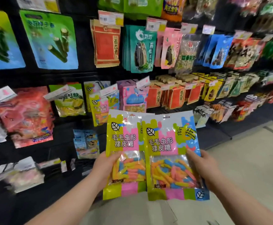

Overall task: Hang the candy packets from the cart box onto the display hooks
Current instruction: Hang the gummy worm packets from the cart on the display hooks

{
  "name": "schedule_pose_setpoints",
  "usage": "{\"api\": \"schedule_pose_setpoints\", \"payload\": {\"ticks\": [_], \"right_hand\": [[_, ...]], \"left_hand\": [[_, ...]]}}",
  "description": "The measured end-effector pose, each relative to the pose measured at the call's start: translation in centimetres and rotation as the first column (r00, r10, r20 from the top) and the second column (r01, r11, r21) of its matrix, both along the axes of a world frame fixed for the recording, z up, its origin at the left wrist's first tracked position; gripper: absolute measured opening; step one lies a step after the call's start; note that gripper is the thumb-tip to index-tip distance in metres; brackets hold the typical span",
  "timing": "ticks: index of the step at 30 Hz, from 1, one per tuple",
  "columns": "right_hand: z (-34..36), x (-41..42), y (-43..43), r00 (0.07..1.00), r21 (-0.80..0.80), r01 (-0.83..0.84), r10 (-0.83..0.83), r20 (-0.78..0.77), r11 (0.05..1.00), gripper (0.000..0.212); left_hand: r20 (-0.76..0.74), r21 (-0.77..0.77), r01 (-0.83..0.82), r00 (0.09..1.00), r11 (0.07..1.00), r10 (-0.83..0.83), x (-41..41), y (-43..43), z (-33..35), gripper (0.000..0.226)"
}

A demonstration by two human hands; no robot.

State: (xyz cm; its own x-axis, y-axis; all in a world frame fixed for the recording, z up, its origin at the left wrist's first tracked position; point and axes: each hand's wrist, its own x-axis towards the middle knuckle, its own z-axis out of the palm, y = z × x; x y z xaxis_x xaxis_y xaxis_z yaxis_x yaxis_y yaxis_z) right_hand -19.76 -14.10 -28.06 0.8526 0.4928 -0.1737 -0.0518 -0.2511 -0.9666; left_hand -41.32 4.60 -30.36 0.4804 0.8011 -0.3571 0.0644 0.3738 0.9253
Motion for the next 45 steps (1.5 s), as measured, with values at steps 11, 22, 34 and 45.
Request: {"api": "schedule_pose_setpoints", "payload": {"ticks": [11, 22, 34, 45], "right_hand": [[-0.9, 3.1, 13.0, 0.989, -0.014, -0.146, 0.145, -0.038, 0.989, 0.026], [-4.6, 3.4, 24.3, 0.905, 0.041, -0.38, 0.381, -0.188, 0.924, 0.025], [-8.2, 5.1, 30.9, 0.859, 0.06, -0.483, 0.486, -0.16, 0.874, 0.024], [-8.5, 4.9, 32.9, 0.852, 0.089, -0.504, 0.512, -0.112, 0.859, 0.02]], "left_hand": [[0.026, -0.069, -0.137, 0.99, 0.988, 0.139, 1.2, 10.0, -2.0, 0.009], [0.001, -0.131, -0.337, 0.94, 0.932, 0.34, -0.7, 14.6, -4.3, 0.022], [0.01, -0.124, -0.508, 0.858, 0.852, 0.513, 0.5, 16.5, -7.6, 0.014], [-0.021, -0.077, -0.556, 0.831, 0.828, 0.556, 0.6, 17.4, -8.7, 0.015]]}}
